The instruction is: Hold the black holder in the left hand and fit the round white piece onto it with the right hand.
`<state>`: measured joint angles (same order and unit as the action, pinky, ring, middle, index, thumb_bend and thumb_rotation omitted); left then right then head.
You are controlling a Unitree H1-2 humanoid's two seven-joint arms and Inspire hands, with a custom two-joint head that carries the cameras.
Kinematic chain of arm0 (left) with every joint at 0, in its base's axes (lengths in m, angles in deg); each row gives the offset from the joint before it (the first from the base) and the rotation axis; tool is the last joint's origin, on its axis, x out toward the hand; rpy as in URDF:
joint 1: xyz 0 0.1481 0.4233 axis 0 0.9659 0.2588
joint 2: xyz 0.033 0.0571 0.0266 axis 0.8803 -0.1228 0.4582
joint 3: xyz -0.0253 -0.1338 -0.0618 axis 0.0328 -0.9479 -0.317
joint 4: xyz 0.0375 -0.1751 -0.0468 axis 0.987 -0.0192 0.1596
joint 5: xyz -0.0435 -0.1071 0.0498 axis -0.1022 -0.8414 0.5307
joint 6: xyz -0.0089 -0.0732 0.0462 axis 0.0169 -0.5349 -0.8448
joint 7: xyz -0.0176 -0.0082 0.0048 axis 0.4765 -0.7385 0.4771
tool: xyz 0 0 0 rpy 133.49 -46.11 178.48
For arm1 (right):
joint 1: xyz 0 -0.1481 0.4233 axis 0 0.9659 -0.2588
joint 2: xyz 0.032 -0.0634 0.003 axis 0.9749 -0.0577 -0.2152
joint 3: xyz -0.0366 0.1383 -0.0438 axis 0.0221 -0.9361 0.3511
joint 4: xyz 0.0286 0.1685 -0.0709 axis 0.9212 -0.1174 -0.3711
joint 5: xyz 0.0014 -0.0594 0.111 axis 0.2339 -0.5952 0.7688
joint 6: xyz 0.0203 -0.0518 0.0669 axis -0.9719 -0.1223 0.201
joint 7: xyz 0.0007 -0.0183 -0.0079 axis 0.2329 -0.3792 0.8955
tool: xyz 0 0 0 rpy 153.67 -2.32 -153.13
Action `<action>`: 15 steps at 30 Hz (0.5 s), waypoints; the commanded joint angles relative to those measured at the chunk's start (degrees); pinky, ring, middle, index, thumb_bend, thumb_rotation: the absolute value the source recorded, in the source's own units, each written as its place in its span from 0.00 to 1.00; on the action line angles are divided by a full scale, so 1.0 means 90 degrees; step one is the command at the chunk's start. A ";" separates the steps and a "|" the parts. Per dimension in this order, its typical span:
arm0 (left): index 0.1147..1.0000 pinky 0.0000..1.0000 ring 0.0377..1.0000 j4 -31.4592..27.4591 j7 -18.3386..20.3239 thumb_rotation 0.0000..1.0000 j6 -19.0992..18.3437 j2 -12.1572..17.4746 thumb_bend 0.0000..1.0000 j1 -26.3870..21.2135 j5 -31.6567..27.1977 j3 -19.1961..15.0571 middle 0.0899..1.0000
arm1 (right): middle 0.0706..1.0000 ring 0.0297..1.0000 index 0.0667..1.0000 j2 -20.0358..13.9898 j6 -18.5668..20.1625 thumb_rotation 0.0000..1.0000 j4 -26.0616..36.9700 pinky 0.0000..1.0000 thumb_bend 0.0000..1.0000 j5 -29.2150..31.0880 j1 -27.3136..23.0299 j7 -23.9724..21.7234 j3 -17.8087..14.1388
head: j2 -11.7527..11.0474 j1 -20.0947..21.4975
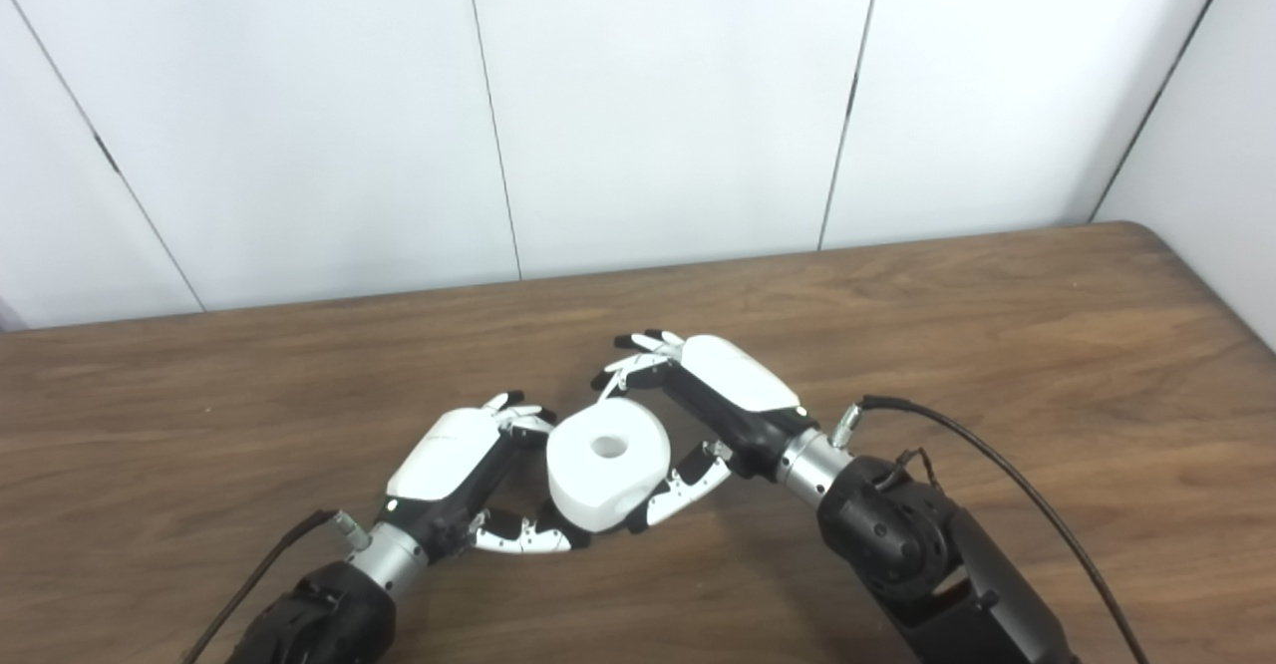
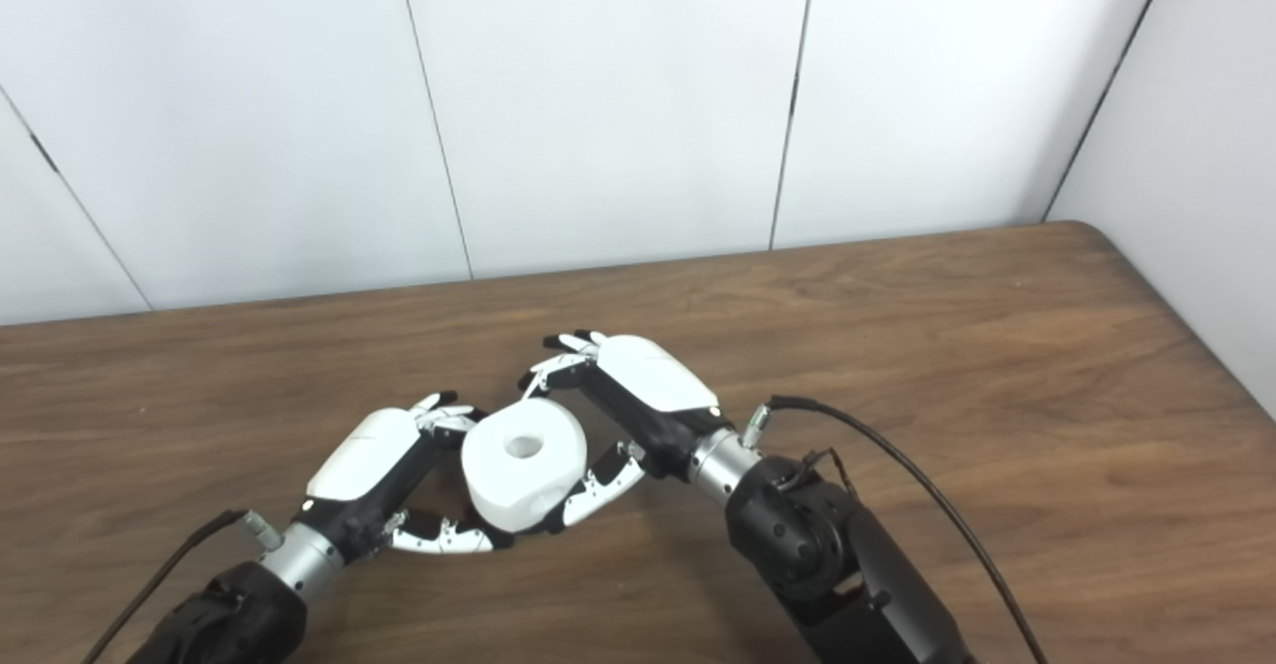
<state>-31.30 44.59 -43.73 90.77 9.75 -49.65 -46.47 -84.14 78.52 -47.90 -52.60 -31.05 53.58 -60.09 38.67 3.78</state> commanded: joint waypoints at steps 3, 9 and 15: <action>0.41 0.97 0.84 -0.0111 0.0303 0.05 0.0024 -0.0026 0.52 0.0058 0.0109 0.0137 0.65 | 0.76 0.94 0.44 -0.0080 -0.0111 0.14 0.0013 1.00 0.52 -0.0114 -0.0108 0.0061 -0.0046 | 0.0014 0.0002; 0.41 0.97 0.84 -0.0152 0.0318 0.05 0.0019 -0.0028 0.52 0.0060 0.0086 0.0130 0.65 | 0.75 0.93 0.44 -0.0101 -0.0093 0.14 -0.0029 1.00 0.52 -0.0165 -0.0069 0.0069 -0.0038 | 0.0038 0.0005; 0.42 0.97 0.84 -0.0229 0.0362 0.06 -0.0024 -0.0021 0.52 0.0077 0.0100 0.0132 0.65 | 0.75 0.93 0.44 -0.0086 0.0085 0.13 -0.0029 1.00 0.52 -0.0240 -0.0067 0.0060 -0.0079 | 0.0064 0.0010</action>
<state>-31.90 45.00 -44.08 90.71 9.97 -49.66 -46.47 -84.18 78.69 -48.48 -53.30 -31.05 54.10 -60.35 39.20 3.78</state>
